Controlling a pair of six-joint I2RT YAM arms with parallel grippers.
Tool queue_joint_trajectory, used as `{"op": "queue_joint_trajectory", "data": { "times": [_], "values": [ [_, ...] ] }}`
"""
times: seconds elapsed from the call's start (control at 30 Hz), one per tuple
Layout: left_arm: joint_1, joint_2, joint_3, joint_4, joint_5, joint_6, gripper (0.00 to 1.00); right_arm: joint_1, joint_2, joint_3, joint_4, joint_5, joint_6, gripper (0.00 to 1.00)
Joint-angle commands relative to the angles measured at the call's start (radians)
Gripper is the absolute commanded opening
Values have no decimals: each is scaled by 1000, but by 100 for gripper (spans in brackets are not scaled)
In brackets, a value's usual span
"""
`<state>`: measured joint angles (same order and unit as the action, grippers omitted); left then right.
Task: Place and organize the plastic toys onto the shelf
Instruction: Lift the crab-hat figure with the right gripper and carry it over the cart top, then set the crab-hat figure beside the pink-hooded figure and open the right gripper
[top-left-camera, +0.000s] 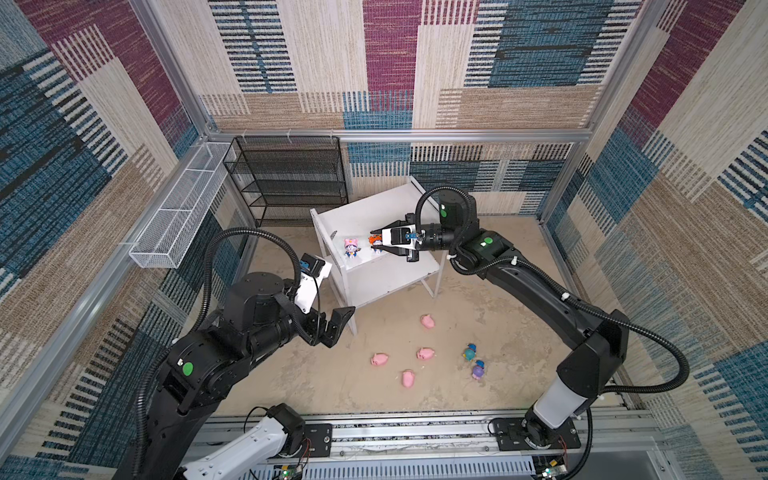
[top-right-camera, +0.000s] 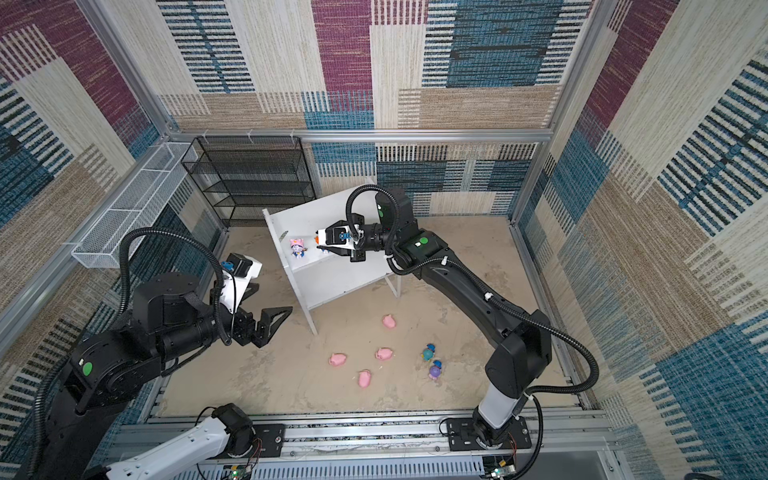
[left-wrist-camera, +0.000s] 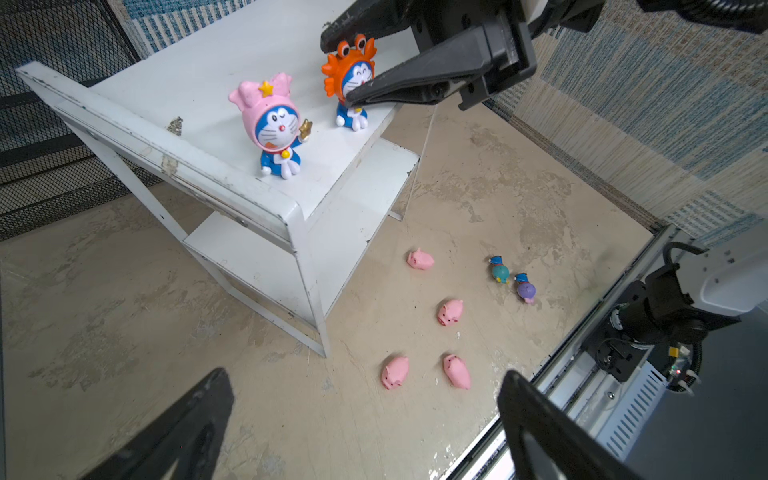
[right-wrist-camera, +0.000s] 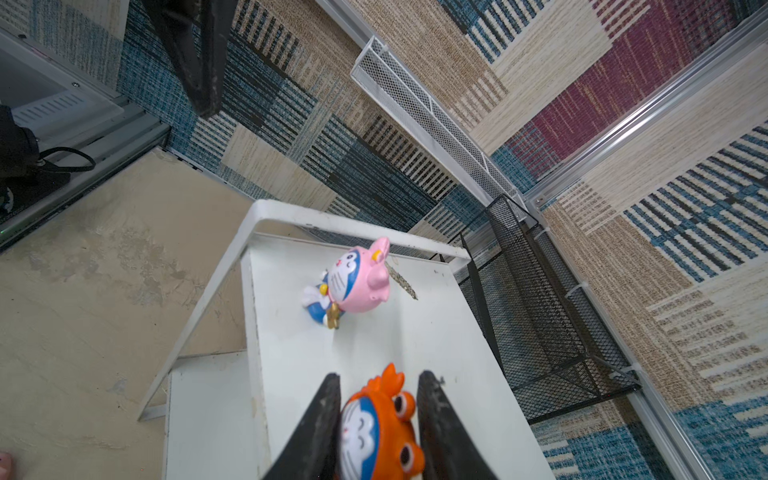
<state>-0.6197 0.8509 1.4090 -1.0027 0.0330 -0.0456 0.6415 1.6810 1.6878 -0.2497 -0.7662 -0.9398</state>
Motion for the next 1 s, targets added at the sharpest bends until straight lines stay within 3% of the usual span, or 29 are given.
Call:
{"op": "queue_joint_trajectory", "data": {
  "times": [0.0,0.53,0.83,0.97],
  "values": [
    [1,-1,-1,28,2,20,99,1,2,3,10,-1,-6,36],
    [0,37,76,28,-42,13,100,1,-38,-15,19,31,4,47],
    [0,87,129,35,21,22,99,1,-196,-166,92,75,84,79],
    [1,92,139,35,59,37,100,1,-311,-276,145,129,196,95]
  ]
}}
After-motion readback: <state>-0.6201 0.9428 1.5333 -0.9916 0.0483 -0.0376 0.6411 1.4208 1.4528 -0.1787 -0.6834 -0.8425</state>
